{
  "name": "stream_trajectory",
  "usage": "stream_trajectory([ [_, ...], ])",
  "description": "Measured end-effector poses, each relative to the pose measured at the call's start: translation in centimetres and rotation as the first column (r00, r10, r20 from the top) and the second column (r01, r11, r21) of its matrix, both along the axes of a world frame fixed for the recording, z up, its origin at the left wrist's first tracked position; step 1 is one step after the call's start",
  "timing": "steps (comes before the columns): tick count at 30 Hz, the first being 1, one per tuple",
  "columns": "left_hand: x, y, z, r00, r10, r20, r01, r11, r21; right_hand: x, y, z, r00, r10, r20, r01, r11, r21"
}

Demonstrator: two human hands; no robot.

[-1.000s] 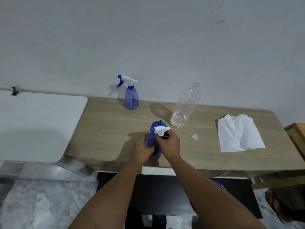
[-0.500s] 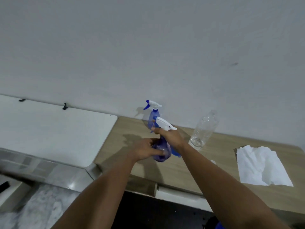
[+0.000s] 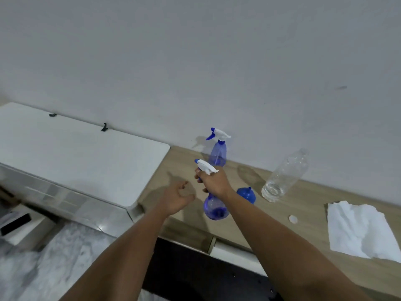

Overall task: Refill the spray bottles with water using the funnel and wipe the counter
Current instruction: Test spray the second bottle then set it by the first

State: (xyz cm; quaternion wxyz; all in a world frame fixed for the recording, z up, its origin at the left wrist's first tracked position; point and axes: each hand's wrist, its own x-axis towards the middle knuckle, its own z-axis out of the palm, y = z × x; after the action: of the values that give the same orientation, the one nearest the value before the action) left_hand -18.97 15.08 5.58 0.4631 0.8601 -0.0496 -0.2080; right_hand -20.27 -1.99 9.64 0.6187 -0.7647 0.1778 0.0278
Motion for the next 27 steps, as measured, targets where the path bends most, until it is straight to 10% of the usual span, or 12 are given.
stream_trajectory([
  [8, 0.8, 4.2, -4.7, 0.938, -0.165, 0.304, 0.035, 0.919, 0.392, -2.8, 1.0, -7.5, 0.983, -0.094, -0.16, 0.054, 0.97, -0.238],
  [27, 2.5, 4.8, -4.4, 0.922, -0.162, 0.351, -0.004, 0.904, 0.427, -2.9, 1.6, -8.9, 0.953, -0.228, -0.198, 0.209, 0.971, -0.113],
])
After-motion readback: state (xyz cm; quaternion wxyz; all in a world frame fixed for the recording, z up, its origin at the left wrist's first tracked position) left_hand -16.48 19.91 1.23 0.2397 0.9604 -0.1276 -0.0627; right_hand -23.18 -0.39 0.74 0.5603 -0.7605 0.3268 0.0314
